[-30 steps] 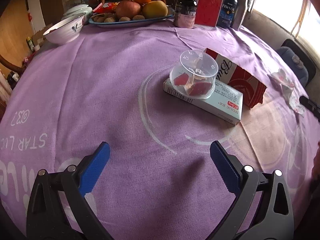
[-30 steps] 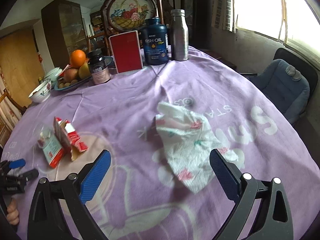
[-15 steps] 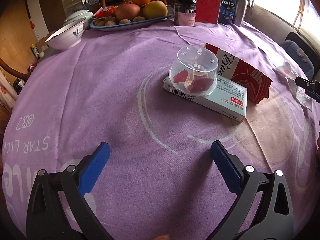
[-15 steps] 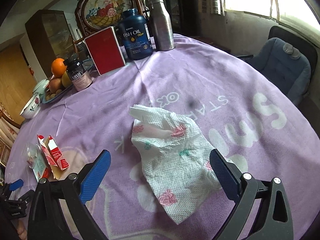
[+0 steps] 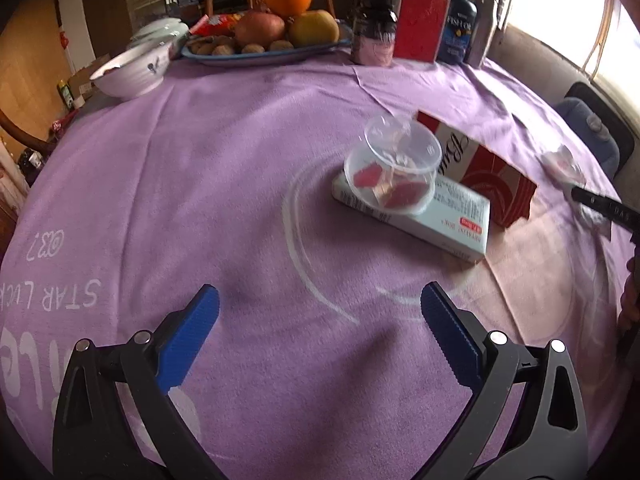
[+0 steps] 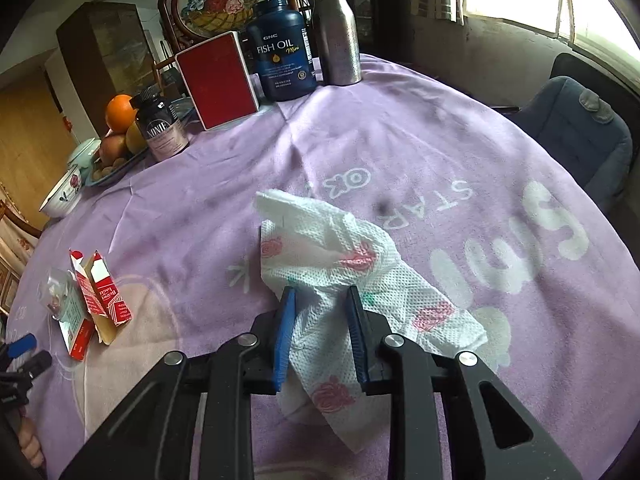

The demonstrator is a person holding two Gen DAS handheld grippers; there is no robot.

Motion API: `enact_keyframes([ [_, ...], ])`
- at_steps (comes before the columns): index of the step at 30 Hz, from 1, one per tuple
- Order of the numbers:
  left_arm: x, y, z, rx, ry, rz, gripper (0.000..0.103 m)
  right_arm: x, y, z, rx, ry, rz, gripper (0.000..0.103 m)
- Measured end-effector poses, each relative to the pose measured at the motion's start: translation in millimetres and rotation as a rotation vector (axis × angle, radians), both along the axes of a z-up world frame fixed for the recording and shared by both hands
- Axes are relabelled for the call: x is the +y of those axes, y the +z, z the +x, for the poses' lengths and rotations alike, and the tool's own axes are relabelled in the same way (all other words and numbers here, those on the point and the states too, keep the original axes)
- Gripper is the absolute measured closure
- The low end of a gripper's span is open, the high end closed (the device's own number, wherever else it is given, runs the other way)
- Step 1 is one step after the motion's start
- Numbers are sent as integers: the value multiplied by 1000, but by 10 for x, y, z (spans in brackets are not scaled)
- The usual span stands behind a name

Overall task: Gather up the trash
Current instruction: 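Move the right gripper to the white floral tissue while the left approaches the clear cup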

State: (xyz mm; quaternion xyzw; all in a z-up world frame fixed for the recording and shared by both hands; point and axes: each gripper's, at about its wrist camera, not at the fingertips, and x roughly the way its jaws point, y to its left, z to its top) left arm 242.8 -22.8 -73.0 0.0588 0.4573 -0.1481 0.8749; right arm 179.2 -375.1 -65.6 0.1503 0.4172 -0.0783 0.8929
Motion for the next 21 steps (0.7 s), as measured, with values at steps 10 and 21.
enact_keyframes([
  [10,-261,398,-57,-148,-57,75,10,138,10,45,7,70,-22,42],
  [21,-555,232,398,-136,-24,83,24,163,3,68,11,100,-17,25],
])
